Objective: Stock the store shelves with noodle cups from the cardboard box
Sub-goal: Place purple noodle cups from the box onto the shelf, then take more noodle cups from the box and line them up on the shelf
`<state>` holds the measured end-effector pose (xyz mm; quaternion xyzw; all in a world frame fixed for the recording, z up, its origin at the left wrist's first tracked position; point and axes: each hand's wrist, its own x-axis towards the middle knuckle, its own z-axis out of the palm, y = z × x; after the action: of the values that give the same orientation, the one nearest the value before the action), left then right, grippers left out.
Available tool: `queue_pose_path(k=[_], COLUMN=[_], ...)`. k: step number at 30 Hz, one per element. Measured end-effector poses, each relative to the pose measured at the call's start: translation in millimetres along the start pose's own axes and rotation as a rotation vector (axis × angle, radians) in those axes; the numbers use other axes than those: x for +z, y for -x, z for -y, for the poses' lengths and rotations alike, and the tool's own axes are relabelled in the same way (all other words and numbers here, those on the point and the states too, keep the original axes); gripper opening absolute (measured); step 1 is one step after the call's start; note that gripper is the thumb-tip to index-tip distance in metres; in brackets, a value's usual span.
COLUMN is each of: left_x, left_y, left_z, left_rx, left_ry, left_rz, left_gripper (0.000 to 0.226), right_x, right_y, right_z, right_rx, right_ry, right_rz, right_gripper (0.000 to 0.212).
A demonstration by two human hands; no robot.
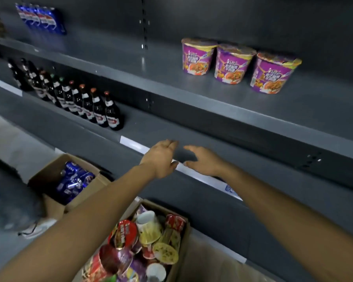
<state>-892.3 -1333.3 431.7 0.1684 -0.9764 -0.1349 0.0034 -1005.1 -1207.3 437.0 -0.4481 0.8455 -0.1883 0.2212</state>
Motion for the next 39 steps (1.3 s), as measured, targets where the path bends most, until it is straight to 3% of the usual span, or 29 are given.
queue_pose_path(k=[17,21,28,39], left_x=[223,263,326,433], left_y=[74,94,140,179], left_z=[82,107,149,162], left_rx=[-0.261,-0.366,-0.484,-0.708], left_ry=[0.05,0.117,0.178,0.339], left_rz=[0.461,0.544,0.666,0.802], left_gripper=[0.07,0.066,0.057,0.044], right_x=[246,291,368,458], right_y=[0,4,13,11], right_z=[-86,-100,-121,-142], right_rx=[0.136,0.208,0.311,0.505], right_ry=[-0.153,-0.191,-0.159,-0.248], right_rz=[0.502,0.563,0.665,0.661], right_gripper=[0.045,0.032,0.046,0.04])
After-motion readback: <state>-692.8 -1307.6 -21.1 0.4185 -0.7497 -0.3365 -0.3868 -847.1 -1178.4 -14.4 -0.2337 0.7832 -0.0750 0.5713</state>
